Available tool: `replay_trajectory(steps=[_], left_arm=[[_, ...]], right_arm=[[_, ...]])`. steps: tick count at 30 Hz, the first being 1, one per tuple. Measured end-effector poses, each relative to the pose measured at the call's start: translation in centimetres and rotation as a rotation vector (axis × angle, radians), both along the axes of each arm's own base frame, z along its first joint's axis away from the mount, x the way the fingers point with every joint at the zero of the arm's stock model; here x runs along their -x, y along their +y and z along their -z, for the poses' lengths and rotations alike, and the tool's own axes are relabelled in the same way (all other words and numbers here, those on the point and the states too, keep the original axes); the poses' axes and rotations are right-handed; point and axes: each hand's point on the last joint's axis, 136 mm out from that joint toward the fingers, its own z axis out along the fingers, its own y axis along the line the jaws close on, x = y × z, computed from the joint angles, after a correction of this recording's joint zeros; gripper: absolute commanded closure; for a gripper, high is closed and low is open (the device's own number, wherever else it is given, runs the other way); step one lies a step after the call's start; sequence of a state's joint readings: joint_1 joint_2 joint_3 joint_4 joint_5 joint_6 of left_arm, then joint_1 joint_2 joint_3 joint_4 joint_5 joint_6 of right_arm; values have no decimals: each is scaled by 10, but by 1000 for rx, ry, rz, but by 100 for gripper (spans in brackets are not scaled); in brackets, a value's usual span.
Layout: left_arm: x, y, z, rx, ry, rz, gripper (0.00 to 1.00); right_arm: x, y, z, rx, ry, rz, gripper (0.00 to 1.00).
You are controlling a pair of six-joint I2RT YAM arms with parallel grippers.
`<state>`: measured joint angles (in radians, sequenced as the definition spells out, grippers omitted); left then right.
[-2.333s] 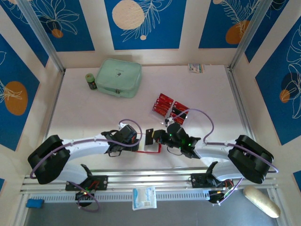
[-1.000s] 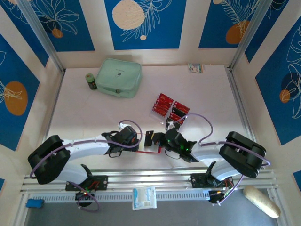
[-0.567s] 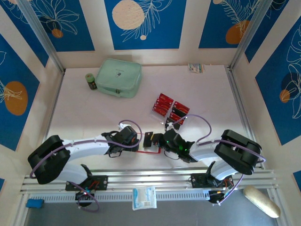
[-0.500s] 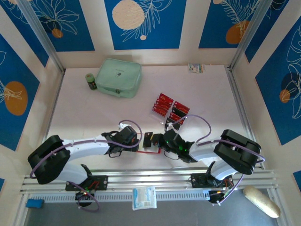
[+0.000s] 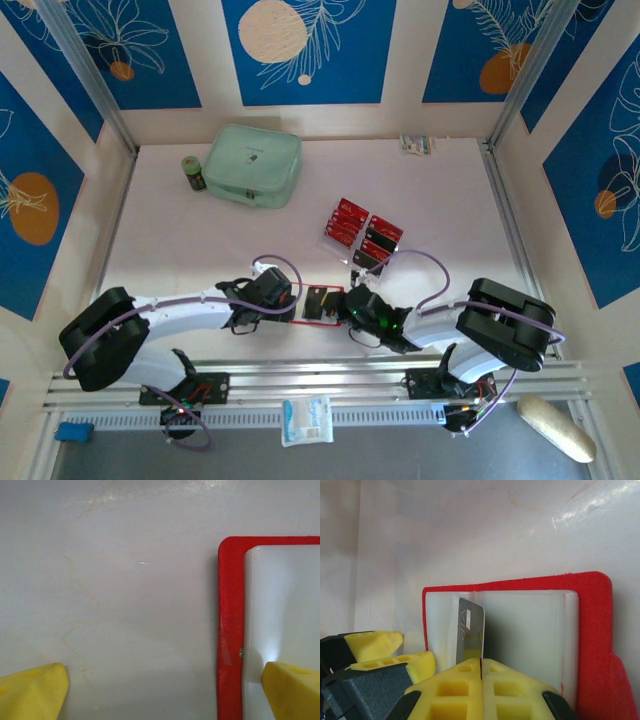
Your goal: Put the credit cards into the card holder
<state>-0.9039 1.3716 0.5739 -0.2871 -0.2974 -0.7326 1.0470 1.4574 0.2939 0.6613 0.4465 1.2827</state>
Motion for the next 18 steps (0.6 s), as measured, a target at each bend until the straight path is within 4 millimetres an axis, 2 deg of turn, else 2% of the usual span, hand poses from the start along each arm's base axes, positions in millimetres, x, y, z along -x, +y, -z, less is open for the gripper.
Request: replay_trajectory(steps=[18], left_arm=[[0, 0, 0, 0, 0, 0, 0]], right_arm=[[5, -13, 10, 51, 27, 75, 100]])
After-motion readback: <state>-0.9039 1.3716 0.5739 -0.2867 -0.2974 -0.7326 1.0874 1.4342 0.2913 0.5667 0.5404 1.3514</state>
